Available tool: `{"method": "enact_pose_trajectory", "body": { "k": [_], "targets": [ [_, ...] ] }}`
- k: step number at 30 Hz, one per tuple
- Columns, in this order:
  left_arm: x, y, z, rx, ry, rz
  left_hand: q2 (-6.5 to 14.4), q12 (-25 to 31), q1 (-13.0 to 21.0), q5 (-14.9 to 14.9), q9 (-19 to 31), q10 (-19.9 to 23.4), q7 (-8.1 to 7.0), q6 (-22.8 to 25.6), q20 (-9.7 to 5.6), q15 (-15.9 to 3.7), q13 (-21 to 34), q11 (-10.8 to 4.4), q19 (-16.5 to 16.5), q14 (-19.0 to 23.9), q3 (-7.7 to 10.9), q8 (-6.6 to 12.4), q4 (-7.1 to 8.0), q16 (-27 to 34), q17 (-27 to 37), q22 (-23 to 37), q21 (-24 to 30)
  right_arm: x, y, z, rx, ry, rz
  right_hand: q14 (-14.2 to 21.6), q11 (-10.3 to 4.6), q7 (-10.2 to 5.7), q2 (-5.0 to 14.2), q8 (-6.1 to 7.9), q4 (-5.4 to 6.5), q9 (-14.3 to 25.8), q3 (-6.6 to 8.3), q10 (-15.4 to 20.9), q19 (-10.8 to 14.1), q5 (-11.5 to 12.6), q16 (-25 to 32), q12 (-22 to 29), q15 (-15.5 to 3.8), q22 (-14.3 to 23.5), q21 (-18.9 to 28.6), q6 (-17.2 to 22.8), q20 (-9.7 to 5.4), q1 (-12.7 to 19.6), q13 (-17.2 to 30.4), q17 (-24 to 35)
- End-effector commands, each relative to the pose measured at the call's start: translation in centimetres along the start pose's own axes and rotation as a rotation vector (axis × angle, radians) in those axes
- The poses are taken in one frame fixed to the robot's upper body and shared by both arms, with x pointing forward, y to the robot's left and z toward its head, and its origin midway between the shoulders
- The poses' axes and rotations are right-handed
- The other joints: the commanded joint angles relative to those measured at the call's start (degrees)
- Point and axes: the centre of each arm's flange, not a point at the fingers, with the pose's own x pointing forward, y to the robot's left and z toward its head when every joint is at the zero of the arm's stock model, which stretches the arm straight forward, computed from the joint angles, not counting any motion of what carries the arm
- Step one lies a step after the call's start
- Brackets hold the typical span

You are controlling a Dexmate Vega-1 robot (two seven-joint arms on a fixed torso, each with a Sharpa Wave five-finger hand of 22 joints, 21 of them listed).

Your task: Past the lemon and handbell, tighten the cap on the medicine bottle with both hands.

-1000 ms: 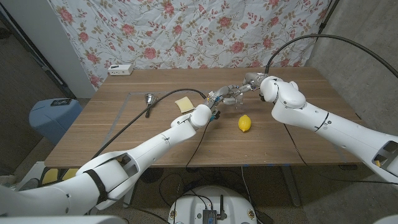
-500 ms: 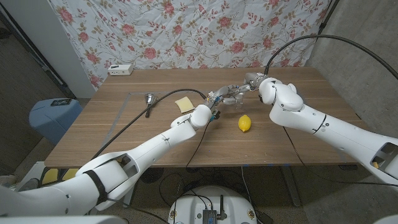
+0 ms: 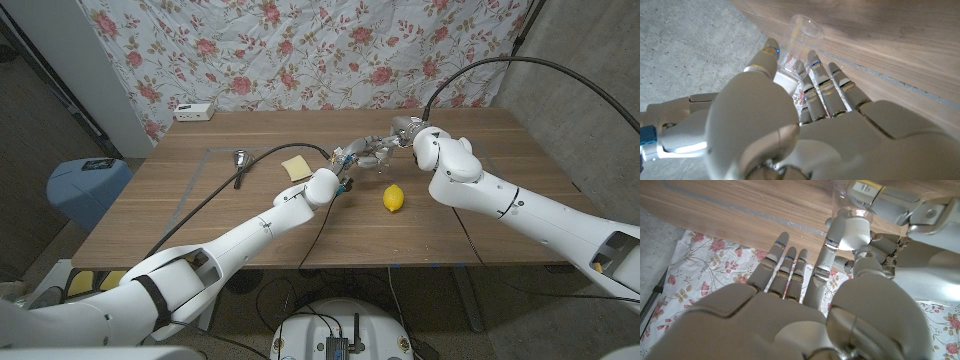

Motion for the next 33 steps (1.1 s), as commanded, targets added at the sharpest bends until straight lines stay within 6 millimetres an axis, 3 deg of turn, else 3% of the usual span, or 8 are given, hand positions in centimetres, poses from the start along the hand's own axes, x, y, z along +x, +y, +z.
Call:
{"method": "enact_pose_trajectory", "body": {
  "k": [1, 12, 18, 28, 31, 33],
  "targets": [
    [0.0, 0.2, -0.1, 0.002, -0.005, -0.006, 1.05, 0.37, 0.06, 0.37, 0.16, 1.99, -0.31, 0.47, 0.20, -3.33, 0.27, -1.45, 0.14, 0.95, 4.74, 0.18, 4.27, 0.37, 0.23, 0.05, -0.05, 0.1, 0.1, 0.4, -0.003, 0.013, -0.022, 0.85, -0.36, 0.25, 0.53, 0.27, 0.18, -0.01, -0.15, 1.32, 0.88, 0.03, 0.32, 0.32, -2.17, 0.29, 0.50, 1.11, -0.23, -0.56, 0.15, 0.37],
    [0.2, 0.2, -0.2, -0.002, -0.005, -0.006, 1.07, 0.39, 0.03, 0.38, 0.16, 2.03, -0.32, 0.40, 0.17, -3.24, 0.27, -1.50, 0.14, 0.85, 4.79, 0.15, 4.28, 0.32, 0.20, 0.05, -0.04, -0.3, -0.5, 0.0, 0.007, 0.016, -0.052, 1.30, -0.28, 0.39, 0.24, -0.45, 0.93, -0.11, -0.93, 1.73, 0.95, -0.22, 0.09, -0.20, -2.06, 0.31, 0.33, 1.08, -0.22, -2.80, 0.13, 0.35],
    [0.3, 0.2, -0.3, -0.002, -0.001, -0.004, 1.12, 0.37, 0.02, 0.38, 0.16, 1.97, -0.39, 0.40, 0.16, -3.40, 0.27, -1.43, 0.10, 0.93, 4.79, 0.15, 4.29, 0.38, 0.23, 0.06, -0.05, -0.6, -0.9, -0.3, 0.011, 0.015, -0.064, 1.09, 0.48, 0.68, -0.75, -1.50, 1.43, -0.12, -1.89, 1.58, 0.78, -0.32, -0.39, -0.75, -1.77, 0.32, 0.12, -0.10, -0.01, -4.87, 0.14, 0.28],
    [0.3, 0.2, -0.4, 0.001, 0.006, 0.001, 1.09, 0.39, 0.01, 0.37, 0.16, 2.00, -0.41, 0.50, 0.14, -3.52, 0.27, -1.52, 0.10, 0.93, 4.78, 0.18, 4.27, 0.39, 0.23, 0.06, -0.04, -1.0, -1.6, -0.9, 0.015, 0.023, -0.092, 0.95, 1.47, 0.96, -1.15, -2.47, 1.62, -0.06, -2.28, 1.43, 0.49, -0.23, -0.84, -1.19, -1.52, 0.33, -0.11, -1.25, 0.16, -6.01, 0.16, 0.19],
    [0.3, 0.3, -0.4, 0.002, 0.007, 0.002, 1.00, 0.40, 0.02, 0.36, 0.16, 2.02, -0.40, 0.49, 0.11, -3.54, 0.27, -1.55, 0.09, 0.85, 4.75, 0.17, 4.22, 0.35, 0.22, 0.06, -0.04, -1.1, -1.7, -1.0, 0.015, 0.023, -0.100, 0.93, 1.77, 0.72, -1.20, -3.49, 1.48, 0.00, -2.22, 1.38, 0.44, -0.12, -1.15, -1.41, -1.40, 0.33, -0.19, -3.03, 0.18, -6.14, 0.18, 0.08],
    [0.4, 0.3, -0.4, 0.003, 0.009, 0.003, 0.97, 0.39, 0.03, 0.36, 0.16, 2.01, -0.38, 0.47, 0.08, -3.54, 0.28, -1.54, 0.06, 0.81, 4.75, 0.16, 4.20, 0.33, 0.21, 0.06, -0.06, -1.1, -1.8, -1.2, 0.021, 0.026, -0.108, 0.91, 2.84, 0.98, -1.16, -4.17, 1.36, 0.07, -2.15, 1.13, 0.16, -0.07, -1.38, -1.67, -1.31, 0.31, -0.36, -4.10, 0.23, -6.23, 0.19, 0.03]
  ]
}}
